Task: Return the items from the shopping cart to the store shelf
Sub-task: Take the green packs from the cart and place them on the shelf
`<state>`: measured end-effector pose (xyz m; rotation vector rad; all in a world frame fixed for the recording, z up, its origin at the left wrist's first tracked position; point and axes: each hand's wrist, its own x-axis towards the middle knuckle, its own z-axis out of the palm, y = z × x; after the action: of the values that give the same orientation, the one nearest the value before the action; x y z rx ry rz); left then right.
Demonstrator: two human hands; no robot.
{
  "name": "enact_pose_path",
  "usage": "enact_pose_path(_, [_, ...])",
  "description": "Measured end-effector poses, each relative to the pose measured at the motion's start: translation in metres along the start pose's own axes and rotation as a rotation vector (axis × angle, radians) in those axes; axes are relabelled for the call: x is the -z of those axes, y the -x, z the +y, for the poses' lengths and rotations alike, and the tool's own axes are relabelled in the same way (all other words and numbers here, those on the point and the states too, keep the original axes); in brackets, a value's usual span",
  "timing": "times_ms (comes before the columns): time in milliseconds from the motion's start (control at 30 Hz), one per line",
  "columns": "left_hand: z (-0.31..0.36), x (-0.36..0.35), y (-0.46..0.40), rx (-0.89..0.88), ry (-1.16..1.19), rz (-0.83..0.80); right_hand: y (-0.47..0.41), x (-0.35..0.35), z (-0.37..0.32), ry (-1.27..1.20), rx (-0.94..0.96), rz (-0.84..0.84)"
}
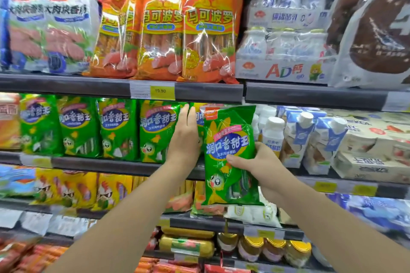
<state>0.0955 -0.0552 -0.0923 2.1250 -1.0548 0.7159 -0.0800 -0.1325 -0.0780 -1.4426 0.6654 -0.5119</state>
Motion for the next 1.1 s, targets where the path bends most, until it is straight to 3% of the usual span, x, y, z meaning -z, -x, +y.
enact_pose_path(133, [-0.012, 0.026, 0.009, 0.135, 0.321, -0.023, -0.018, -0.023, -0.008, -0.042, 0.048, 0.034])
enact_pose_path(200, [-0.015, 0.040, 0.015, 0.149, 0.376, -0.043, -0.029, -0.036, -0.010, -0.091, 0.067, 0.070])
enact_pose_path(400, [-0.017, 0.052, 0.028, 0.154, 0.037, -0.343, -0.057, -0.071, -0.021, -0.058, 0.123, 0.184])
enact_pose_path(500, [-0.011, 0.044, 0.032, 0.161, -0.123, -0.417, -0.065, -0.077, -0.022, -0.016, 0.115, 0.253])
enact_pose_path(567, [-0.009, 0.038, 0.030, 0.136, -0.209, -0.395, -0.066, -0.074, -0.022, 0.108, 0.142, 0.253])
enact_pose_path(700, [-0.007, 0.034, 0.028, 0.133, -0.230, -0.379, -0.064, -0.063, -0.031, 0.741, 0.168, 0.242])
enact_pose_path(833, [-0.008, 0.031, 0.027, 0.120, -0.191, -0.361, -0.061, -0.061, -0.037, 1.123, 0.094, 0.132])
enact_pose_path(933, [-0.009, 0.026, 0.025, 0.083, -0.210, -0.381, -0.060, -0.065, -0.036, 1.186, 0.087, 0.126])
enact_pose_path(1100, [-0.012, 0.025, 0.028, -0.035, -0.263, -0.439, -0.025, -0.033, -0.013, 1.037, 0.234, 0.133])
